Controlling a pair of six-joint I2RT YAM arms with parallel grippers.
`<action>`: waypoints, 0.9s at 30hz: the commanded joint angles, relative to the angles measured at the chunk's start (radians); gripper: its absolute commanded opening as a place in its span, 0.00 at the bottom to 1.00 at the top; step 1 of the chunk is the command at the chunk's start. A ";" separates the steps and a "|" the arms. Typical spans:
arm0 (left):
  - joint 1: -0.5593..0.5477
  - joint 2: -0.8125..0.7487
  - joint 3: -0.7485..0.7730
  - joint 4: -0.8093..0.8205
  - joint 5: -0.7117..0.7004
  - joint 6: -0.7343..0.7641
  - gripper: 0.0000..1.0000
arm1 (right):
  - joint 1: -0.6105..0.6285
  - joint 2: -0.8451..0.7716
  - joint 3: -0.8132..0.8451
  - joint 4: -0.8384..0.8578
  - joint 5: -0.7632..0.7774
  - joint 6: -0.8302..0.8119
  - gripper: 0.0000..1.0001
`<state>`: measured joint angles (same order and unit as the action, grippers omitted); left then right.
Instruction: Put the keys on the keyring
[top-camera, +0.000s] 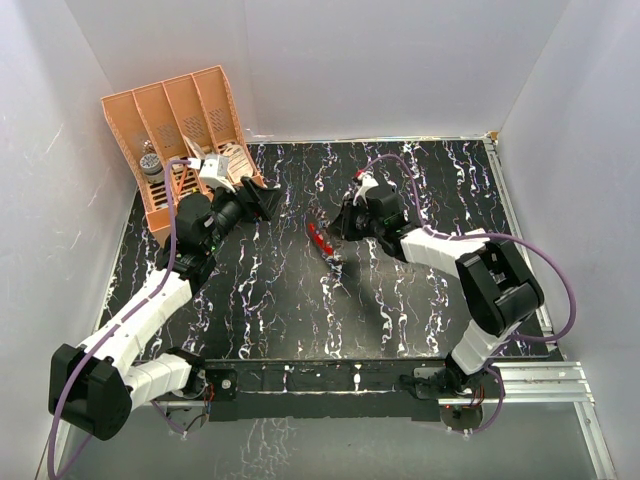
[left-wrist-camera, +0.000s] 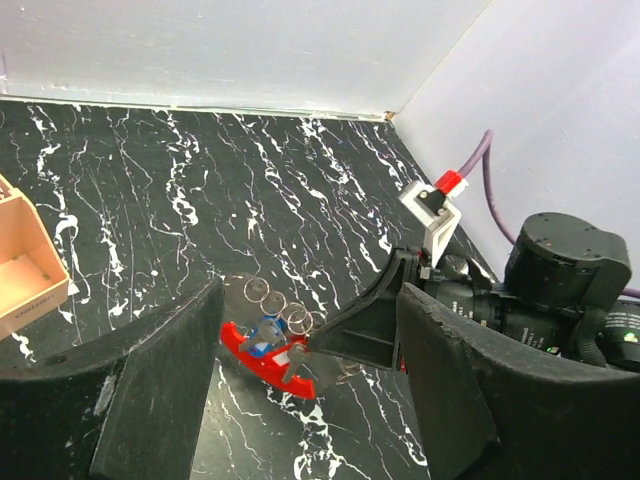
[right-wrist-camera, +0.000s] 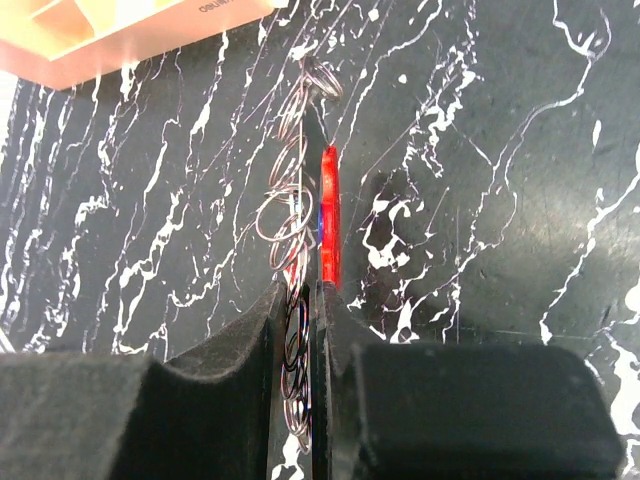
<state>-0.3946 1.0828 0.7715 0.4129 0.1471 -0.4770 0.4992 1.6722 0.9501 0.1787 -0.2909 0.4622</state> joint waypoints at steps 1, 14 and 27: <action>0.007 -0.028 0.000 0.053 0.024 -0.017 0.68 | -0.015 0.004 -0.024 0.153 -0.018 0.145 0.00; 0.006 -0.024 -0.003 0.060 0.034 -0.026 0.67 | -0.067 0.022 -0.024 0.055 0.011 0.156 0.27; 0.006 -0.038 0.012 0.017 -0.008 -0.031 0.68 | -0.077 -0.156 -0.037 -0.115 0.221 0.071 0.43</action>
<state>-0.3946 1.0828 0.7700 0.4397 0.1680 -0.4995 0.4297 1.6547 0.9173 0.1028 -0.2050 0.5907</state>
